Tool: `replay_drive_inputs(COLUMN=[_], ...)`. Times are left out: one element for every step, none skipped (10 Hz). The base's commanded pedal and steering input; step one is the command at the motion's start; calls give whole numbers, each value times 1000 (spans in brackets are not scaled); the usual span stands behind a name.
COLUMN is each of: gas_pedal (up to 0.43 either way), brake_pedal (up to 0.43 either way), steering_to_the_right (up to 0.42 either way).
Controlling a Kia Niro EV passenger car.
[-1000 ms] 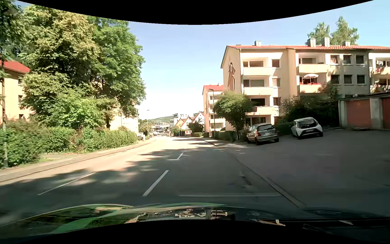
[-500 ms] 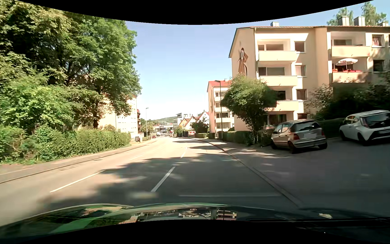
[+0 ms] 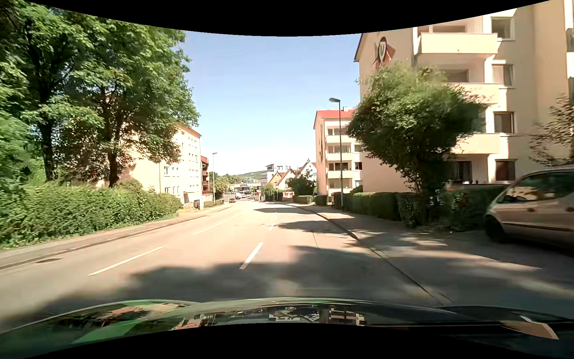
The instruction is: Follow the waypoints while adhering to traffic rules and regulations
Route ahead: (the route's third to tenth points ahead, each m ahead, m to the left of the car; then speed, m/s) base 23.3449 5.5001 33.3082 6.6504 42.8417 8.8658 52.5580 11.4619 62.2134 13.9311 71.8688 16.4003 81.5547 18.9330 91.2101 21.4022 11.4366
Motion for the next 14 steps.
replay_drive_inputs(gas_pedal=[59, 59, 59, 59, 59, 59, 59, 67, 67, 67, 67, 59, 59, 59], brake_pedal=[0, 0, 0, 0, 0, 0, 0, 0, 0, 0, 0, 0, 0, 0], steering_to_the_right=[-24, -25, -24, -24, -24, -23, -23, -21, -19, -18, -18, -17, -17, -18])
